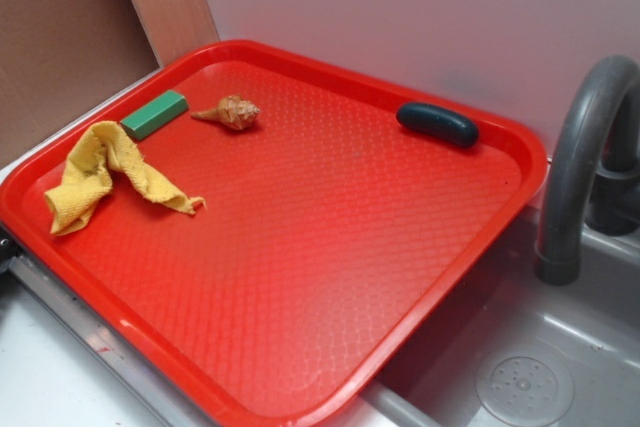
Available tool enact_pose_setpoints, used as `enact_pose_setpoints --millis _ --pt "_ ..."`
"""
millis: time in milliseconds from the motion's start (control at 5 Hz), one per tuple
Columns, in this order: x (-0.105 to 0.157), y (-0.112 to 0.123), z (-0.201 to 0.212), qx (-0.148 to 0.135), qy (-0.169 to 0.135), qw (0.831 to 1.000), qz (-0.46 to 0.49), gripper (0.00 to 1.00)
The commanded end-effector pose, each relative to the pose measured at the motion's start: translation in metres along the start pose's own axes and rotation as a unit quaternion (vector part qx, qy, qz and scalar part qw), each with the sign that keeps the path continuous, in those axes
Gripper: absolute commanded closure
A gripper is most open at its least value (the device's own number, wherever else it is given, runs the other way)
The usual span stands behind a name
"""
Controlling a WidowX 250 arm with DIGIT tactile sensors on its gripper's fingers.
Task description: Grab the yellow cloth.
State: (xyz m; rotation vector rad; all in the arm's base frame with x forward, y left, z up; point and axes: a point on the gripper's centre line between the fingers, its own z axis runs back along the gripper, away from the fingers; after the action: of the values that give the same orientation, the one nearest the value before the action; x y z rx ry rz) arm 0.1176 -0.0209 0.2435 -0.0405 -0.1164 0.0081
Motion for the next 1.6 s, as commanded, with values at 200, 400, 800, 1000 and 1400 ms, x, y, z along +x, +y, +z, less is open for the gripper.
enact_pose_setpoints --millis 200,400,800,1000,1400 --pt "0.011 -0.004 -0.030 -0.010 -0.023 1.000 -0.004 0.00" --pt "0.017 -0.001 -0.055 0.012 -0.046 0.999 0.019 0.00" --pt "0.031 -0.010 -0.117 0.016 -0.091 0.996 0.006 0.00" --pt "0.038 -0.004 -0.149 0.042 -0.086 0.995 0.036 0.00" --pt "0.052 0.004 -0.179 0.057 -0.103 0.993 0.010 0.00"
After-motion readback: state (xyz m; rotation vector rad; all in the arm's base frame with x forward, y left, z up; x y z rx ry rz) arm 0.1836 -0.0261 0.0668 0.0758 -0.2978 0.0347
